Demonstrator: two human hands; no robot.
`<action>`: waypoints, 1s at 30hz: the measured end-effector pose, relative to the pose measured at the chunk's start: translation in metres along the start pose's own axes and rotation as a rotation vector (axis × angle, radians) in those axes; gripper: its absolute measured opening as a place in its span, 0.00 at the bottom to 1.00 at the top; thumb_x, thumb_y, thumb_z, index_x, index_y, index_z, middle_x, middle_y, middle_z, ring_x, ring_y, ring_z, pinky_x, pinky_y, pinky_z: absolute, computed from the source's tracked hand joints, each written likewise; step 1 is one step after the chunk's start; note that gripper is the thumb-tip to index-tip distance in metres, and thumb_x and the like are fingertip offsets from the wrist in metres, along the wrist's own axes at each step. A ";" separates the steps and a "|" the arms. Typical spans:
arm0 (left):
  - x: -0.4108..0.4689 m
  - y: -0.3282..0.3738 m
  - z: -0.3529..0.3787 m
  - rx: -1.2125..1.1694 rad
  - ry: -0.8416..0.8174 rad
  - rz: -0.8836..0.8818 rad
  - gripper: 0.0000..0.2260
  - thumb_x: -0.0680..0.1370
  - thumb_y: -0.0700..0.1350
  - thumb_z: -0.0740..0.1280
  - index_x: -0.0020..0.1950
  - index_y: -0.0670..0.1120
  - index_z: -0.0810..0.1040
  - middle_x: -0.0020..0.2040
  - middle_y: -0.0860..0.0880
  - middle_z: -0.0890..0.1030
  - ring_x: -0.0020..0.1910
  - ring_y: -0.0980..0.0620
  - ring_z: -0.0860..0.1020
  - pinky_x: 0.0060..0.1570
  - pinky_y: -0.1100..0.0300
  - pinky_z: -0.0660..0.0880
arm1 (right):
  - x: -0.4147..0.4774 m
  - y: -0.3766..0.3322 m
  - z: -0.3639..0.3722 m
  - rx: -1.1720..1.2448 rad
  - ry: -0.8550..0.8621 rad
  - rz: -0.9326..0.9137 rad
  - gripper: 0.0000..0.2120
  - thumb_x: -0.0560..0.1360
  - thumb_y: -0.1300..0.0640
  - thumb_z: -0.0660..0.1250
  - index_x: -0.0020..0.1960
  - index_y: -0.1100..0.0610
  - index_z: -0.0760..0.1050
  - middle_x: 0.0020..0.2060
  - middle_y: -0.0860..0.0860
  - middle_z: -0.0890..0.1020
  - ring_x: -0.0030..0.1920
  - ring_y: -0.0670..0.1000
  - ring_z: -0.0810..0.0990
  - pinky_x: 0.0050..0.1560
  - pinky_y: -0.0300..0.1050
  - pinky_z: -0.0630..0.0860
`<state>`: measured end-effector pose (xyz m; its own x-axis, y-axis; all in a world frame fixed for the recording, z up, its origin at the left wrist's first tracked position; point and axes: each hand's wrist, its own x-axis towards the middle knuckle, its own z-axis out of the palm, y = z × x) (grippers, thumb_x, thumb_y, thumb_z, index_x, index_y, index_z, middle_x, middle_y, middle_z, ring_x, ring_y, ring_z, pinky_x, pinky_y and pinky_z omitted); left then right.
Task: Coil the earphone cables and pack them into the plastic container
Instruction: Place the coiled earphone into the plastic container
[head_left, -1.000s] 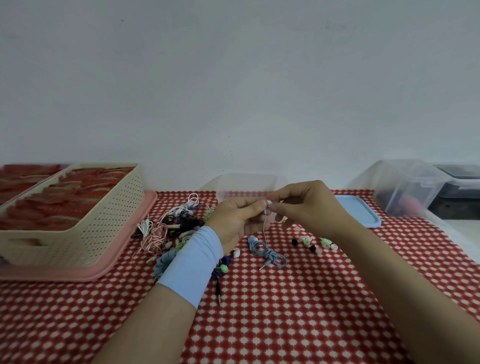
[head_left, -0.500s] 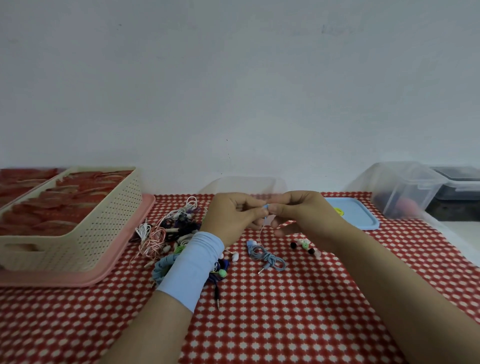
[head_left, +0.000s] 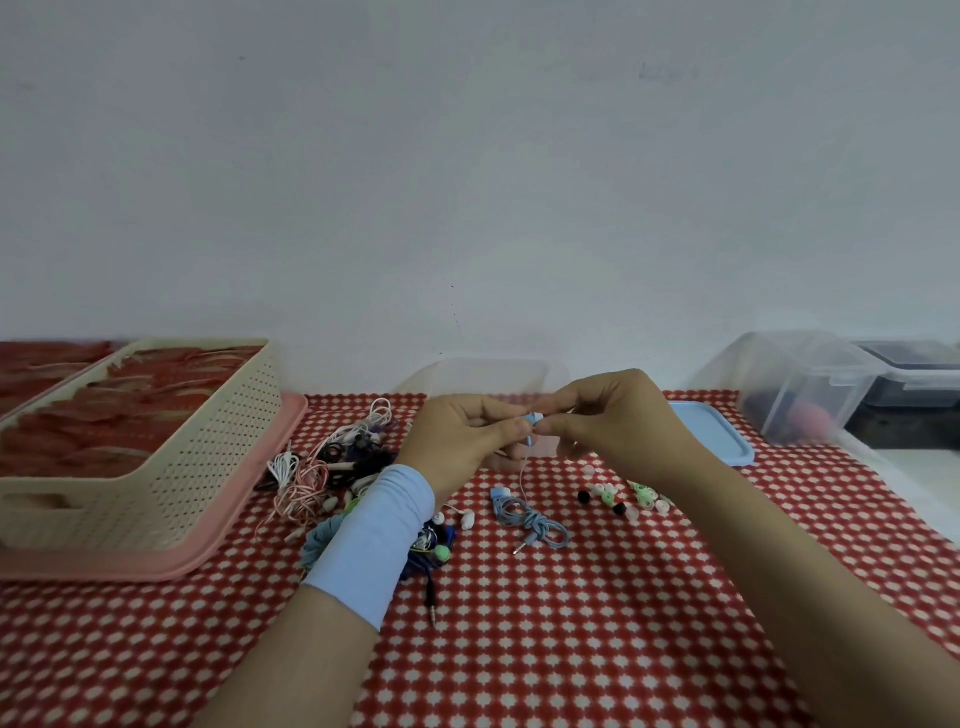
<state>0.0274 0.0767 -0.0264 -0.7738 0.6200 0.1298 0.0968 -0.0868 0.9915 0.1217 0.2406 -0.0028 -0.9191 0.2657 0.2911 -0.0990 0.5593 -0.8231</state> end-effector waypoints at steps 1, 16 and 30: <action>0.000 0.000 0.000 -0.003 -0.011 -0.002 0.03 0.75 0.34 0.72 0.47 0.38 0.84 0.35 0.44 0.83 0.33 0.52 0.81 0.37 0.57 0.81 | 0.000 0.000 -0.001 -0.016 0.004 -0.014 0.06 0.73 0.61 0.77 0.49 0.54 0.87 0.35 0.50 0.87 0.33 0.50 0.85 0.39 0.41 0.83; -0.001 -0.003 0.002 0.022 0.031 0.066 0.03 0.73 0.33 0.72 0.44 0.40 0.84 0.34 0.43 0.84 0.33 0.49 0.82 0.35 0.58 0.81 | -0.001 -0.001 0.001 0.150 -0.037 0.057 0.02 0.73 0.61 0.76 0.44 0.56 0.87 0.33 0.51 0.86 0.33 0.49 0.84 0.40 0.43 0.84; -0.002 0.001 -0.007 -0.052 -0.146 -0.035 0.05 0.74 0.35 0.71 0.49 0.38 0.83 0.37 0.44 0.83 0.33 0.53 0.80 0.34 0.61 0.79 | -0.003 -0.003 -0.005 0.418 -0.234 0.255 0.09 0.69 0.53 0.75 0.47 0.56 0.87 0.42 0.57 0.87 0.38 0.52 0.83 0.39 0.46 0.82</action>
<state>0.0244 0.0702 -0.0255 -0.6768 0.7296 0.0983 0.0356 -0.1009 0.9943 0.1272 0.2426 0.0010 -0.9895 0.1431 -0.0201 0.0385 0.1275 -0.9911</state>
